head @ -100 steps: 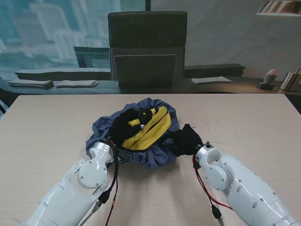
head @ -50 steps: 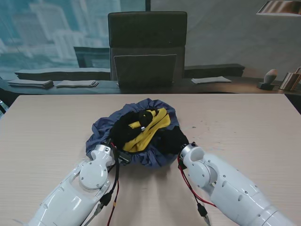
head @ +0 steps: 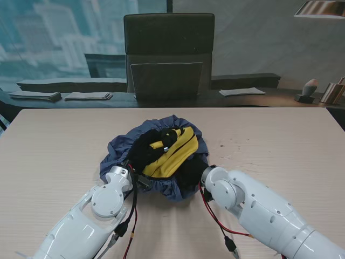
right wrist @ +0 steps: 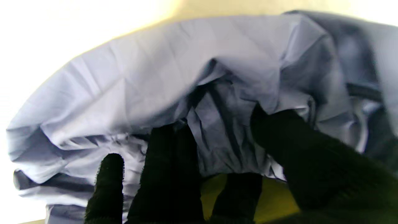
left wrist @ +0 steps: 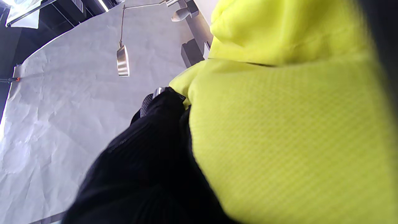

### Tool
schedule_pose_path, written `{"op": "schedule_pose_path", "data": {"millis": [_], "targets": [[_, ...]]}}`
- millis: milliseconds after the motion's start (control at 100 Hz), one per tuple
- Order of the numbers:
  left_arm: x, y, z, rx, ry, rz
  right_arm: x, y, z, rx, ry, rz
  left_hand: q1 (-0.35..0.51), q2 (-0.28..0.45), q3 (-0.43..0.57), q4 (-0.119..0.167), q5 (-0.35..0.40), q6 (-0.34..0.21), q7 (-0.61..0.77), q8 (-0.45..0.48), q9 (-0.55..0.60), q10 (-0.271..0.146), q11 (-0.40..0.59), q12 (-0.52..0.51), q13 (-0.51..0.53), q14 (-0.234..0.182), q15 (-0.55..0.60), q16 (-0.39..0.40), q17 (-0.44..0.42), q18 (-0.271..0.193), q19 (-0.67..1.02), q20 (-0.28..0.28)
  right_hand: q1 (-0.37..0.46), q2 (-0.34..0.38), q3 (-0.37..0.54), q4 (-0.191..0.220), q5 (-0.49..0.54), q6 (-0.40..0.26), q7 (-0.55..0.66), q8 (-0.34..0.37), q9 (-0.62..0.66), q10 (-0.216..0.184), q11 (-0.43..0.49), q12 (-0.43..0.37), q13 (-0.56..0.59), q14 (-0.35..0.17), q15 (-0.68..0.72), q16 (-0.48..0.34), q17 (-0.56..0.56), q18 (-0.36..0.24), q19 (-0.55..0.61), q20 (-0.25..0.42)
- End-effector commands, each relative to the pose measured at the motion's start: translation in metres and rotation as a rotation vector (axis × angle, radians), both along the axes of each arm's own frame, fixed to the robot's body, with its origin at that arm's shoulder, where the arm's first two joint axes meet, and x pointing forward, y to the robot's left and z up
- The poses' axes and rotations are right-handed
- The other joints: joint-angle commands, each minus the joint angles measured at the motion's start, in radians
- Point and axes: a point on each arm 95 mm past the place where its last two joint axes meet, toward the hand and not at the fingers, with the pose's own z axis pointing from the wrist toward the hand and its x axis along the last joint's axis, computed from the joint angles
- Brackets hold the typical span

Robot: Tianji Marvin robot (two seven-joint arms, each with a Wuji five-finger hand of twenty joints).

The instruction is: Fit a rain cover over a backpack

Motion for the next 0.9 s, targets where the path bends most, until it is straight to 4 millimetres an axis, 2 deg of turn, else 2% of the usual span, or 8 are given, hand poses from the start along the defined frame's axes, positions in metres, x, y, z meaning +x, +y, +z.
{"op": "schedule_pose_path", "data": {"millis": [0, 70, 240, 410, 510, 610, 720, 890], "targets": [[0.000, -0.003, 0.005, 0.014, -0.017, -0.027, 0.005, -0.005, 0.008, -0.025, 0.004, 0.029, 0.129, 0.133, 0.030, 0.061, 0.062, -0.048, 0.104, 0.075, 0.044, -0.085, 0.048, 0.016, 0.030, 0.001, 0.007, -0.002, 0.001, -0.017, -0.004, -0.008, -0.026, -0.002, -0.051, 0.007, 0.119, -0.010, 0.041, 0.077, -0.084, -0.060, -0.020, 0.015, -0.072, -0.051, -0.031, -0.002, -0.029, -0.028, -0.106, 0.047], [0.000, -0.001, 0.004, 0.052, -0.029, -0.040, 0.006, -0.008, 0.011, -0.062, 0.025, 0.071, 0.129, 0.135, 0.025, 0.061, 0.063, -0.066, 0.104, 0.076, 0.042, -0.087, 0.051, 0.021, 0.025, -0.002, 0.009, -0.001, -0.009, -0.031, 0.000, -0.006, -0.010, -0.015, -0.160, -0.124, 0.266, 0.038, 0.185, 0.015, -0.111, -0.086, -0.078, -0.034, -0.111, -0.061, -0.123, -0.043, -0.040, -0.035, -0.207, 0.122], [0.005, 0.004, -0.001, 0.187, -0.068, -0.075, 0.004, -0.019, 0.017, -0.154, 0.050, 0.141, 0.130, 0.137, 0.014, 0.064, 0.062, -0.094, 0.098, 0.086, 0.040, -0.091, 0.045, 0.024, 0.014, -0.005, 0.013, 0.001, -0.033, -0.050, 0.014, 0.004, 0.003, -0.021, -0.250, -0.131, 0.464, 0.107, 0.371, 0.143, -0.030, -0.142, -0.228, -0.253, -0.134, -0.062, -0.317, -0.124, -0.050, -0.035, -0.338, 0.252], [0.011, 0.008, -0.010, 0.311, -0.085, -0.123, 0.002, -0.036, 0.024, -0.248, 0.069, 0.191, 0.129, 0.138, 0.009, 0.066, 0.060, -0.097, 0.094, 0.087, 0.039, -0.091, 0.038, 0.020, 0.010, -0.007, 0.014, -0.001, -0.042, -0.059, 0.020, 0.009, 0.045, -0.185, -0.113, -0.183, 0.543, 0.075, 0.443, 0.351, 0.237, -0.140, -0.367, -0.371, -0.042, -0.045, -0.375, -0.155, -0.038, -0.010, -0.329, 0.258], [0.014, 0.010, -0.013, 0.367, -0.095, -0.136, 0.000, -0.043, 0.026, -0.264, 0.044, 0.198, 0.127, 0.138, 0.007, 0.066, 0.060, -0.098, 0.094, 0.088, 0.040, -0.094, 0.038, 0.020, 0.011, -0.010, 0.016, -0.001, -0.043, -0.062, 0.021, 0.010, 0.104, -0.283, 0.017, -0.200, 0.558, 0.063, 0.435, 0.526, 0.545, -0.007, -0.285, -0.317, 0.152, -0.007, -0.272, -0.125, 0.006, 0.032, -0.169, 0.161], [0.017, 0.012, -0.017, 0.398, -0.089, -0.149, -0.002, -0.047, 0.027, -0.226, 0.014, 0.180, 0.126, 0.137, 0.007, 0.067, 0.060, -0.098, 0.094, 0.088, 0.040, -0.094, 0.036, 0.019, 0.012, -0.012, 0.016, -0.002, -0.044, -0.066, 0.021, 0.010, 0.146, -0.293, 0.074, -0.189, 0.563, 0.078, 0.467, 0.561, 0.829, 0.054, -0.126, -0.182, 0.437, 0.014, -0.112, -0.071, 0.065, 0.067, 0.131, -0.007], [0.020, 0.013, -0.022, 0.417, -0.078, -0.153, -0.004, -0.053, 0.030, -0.230, -0.017, 0.186, 0.124, 0.135, 0.008, 0.068, 0.060, -0.099, 0.094, 0.089, 0.043, -0.094, 0.034, 0.017, 0.013, -0.010, 0.016, -0.004, -0.045, -0.065, 0.022, 0.011, 0.135, -0.238, 0.088, -0.176, 0.588, 0.093, 0.454, 0.541, 0.923, 0.085, -0.068, -0.087, 0.534, 0.021, 0.002, -0.006, 0.095, 0.064, 0.258, -0.083], [0.025, 0.013, -0.034, 0.449, -0.038, -0.177, -0.012, -0.067, 0.043, -0.229, -0.031, 0.201, 0.120, 0.131, 0.010, 0.069, 0.060, -0.099, 0.093, 0.088, 0.045, -0.091, 0.030, 0.014, 0.009, -0.010, 0.014, -0.006, -0.054, -0.070, 0.021, 0.011, 0.141, -0.237, 0.123, -0.172, 0.607, 0.138, 0.463, 0.529, 0.903, 0.100, -0.069, -0.040, 0.490, 0.023, 0.039, 0.030, 0.061, 0.055, 0.253, -0.105]]}}
